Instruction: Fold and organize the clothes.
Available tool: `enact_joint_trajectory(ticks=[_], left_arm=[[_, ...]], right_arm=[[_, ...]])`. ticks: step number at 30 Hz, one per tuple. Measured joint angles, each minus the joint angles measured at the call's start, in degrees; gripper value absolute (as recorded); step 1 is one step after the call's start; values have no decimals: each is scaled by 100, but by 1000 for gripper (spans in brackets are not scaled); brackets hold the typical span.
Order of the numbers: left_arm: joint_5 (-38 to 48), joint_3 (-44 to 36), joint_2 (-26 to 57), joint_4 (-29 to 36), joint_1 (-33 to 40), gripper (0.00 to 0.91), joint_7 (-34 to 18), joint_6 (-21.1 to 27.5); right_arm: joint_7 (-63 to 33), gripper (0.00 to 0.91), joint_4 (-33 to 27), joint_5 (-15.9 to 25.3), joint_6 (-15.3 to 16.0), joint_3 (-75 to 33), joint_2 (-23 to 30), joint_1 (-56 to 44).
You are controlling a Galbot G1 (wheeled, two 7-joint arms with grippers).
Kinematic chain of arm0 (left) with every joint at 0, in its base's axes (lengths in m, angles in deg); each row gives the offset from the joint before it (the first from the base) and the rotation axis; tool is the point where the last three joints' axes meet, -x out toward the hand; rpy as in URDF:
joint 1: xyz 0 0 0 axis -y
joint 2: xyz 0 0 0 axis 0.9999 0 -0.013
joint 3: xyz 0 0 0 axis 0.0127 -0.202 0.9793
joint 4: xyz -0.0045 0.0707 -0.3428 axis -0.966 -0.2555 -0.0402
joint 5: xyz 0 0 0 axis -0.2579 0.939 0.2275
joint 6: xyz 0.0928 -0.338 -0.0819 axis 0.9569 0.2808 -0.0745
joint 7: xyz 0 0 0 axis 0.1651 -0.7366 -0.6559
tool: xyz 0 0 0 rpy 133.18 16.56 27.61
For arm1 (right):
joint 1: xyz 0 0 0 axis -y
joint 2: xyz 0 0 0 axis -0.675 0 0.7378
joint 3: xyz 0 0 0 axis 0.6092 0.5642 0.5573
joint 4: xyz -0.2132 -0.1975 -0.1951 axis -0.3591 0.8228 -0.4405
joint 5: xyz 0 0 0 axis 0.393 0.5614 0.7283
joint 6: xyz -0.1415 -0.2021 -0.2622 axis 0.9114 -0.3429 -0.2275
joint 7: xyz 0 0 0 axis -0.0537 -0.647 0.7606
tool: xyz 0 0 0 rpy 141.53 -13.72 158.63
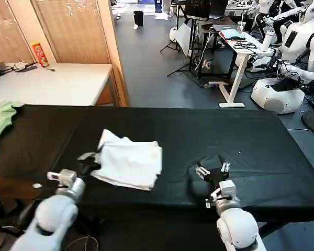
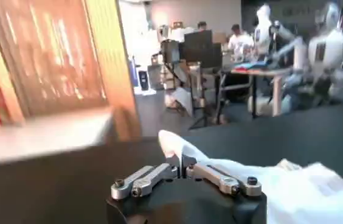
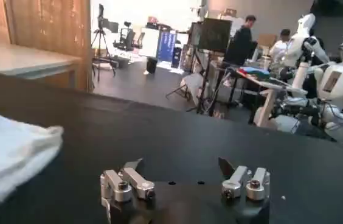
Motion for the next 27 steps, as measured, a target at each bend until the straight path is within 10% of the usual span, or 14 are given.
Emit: enact_joint_trajectory(ticks=[11, 23, 24, 27], left_arm=[[-279, 566, 1233, 657, -194, 0, -284, 272], [6, -1257, -357, 801, 244, 0, -443, 568], [9, -1410, -529, 727, 273, 878, -442, 565], [-10, -1751, -945, 560, 340, 878, -366, 500]], right_arm=[[23, 878, -35, -1, -26, 69, 43, 31], [242, 878, 157, -255, 14, 81, -46, -220], [258, 878, 174, -364, 39, 99, -71, -237], [290, 878, 218, -828, 206, 163, -137, -253]])
